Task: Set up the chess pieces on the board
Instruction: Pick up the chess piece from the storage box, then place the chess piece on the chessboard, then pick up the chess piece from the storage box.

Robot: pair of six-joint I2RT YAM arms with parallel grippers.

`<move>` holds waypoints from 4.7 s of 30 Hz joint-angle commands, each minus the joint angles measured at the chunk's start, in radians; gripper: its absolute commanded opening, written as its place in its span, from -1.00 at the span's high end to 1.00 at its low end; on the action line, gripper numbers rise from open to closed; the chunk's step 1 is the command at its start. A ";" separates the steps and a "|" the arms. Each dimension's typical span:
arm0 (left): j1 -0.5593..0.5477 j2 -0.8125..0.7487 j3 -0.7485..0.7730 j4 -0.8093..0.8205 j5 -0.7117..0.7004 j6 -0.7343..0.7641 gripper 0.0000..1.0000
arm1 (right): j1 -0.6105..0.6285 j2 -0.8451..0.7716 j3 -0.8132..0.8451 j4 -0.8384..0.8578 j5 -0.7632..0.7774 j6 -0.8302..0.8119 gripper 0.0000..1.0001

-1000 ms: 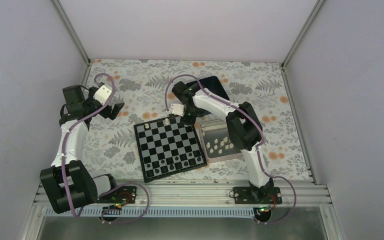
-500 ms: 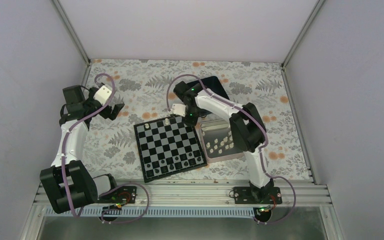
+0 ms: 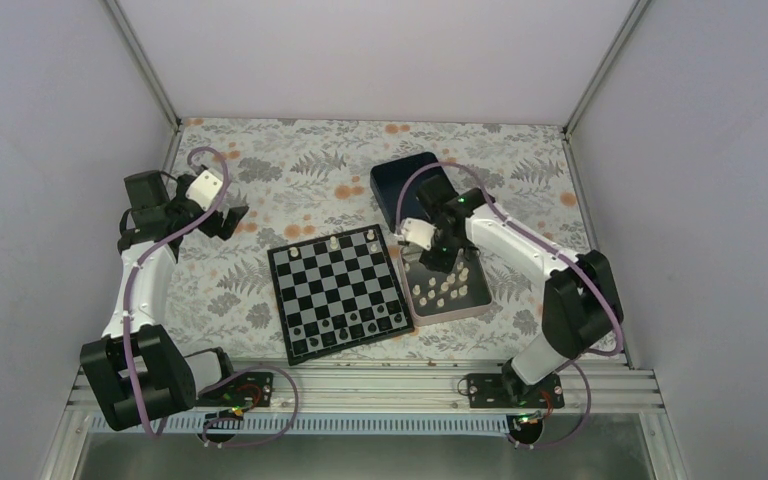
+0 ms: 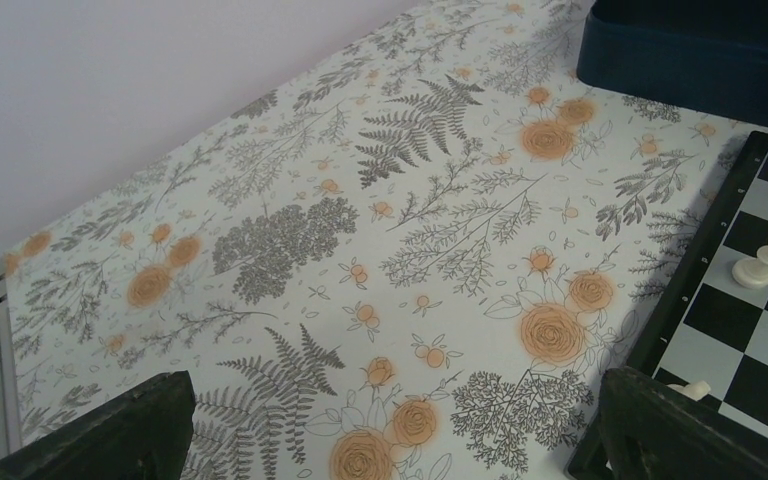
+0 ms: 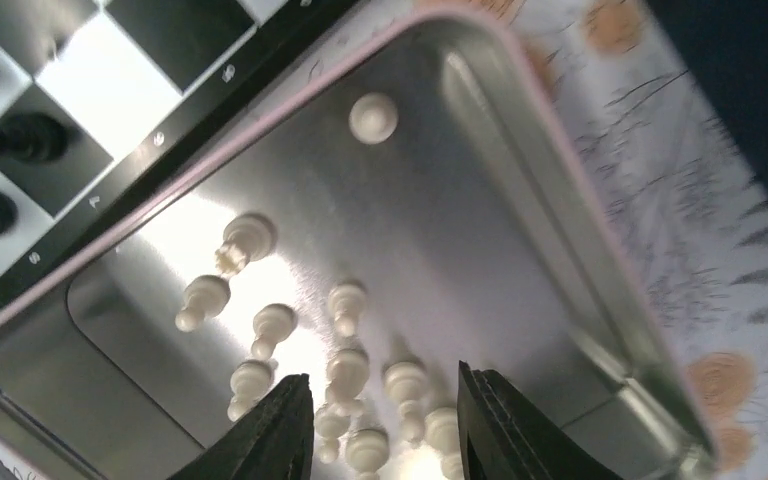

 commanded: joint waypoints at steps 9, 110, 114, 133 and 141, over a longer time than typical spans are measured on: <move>0.002 -0.001 0.013 0.021 0.025 -0.027 -1.00 | -0.027 0.029 -0.184 0.194 -0.060 -0.048 0.23; 0.004 0.012 -0.022 0.038 0.035 0.015 -1.00 | 0.156 0.153 0.345 -0.065 -0.011 -0.035 0.15; 0.003 0.015 -0.022 0.056 0.032 -0.007 -1.00 | 0.100 -0.011 0.116 -0.029 -0.025 -0.041 0.07; 0.003 0.017 -0.023 0.056 0.013 -0.020 -1.00 | 0.007 -0.075 -0.274 0.146 -0.107 -0.069 0.08; 0.003 0.011 -0.023 0.055 0.013 -0.019 -1.00 | -0.003 -0.028 -0.284 0.193 -0.091 -0.077 0.22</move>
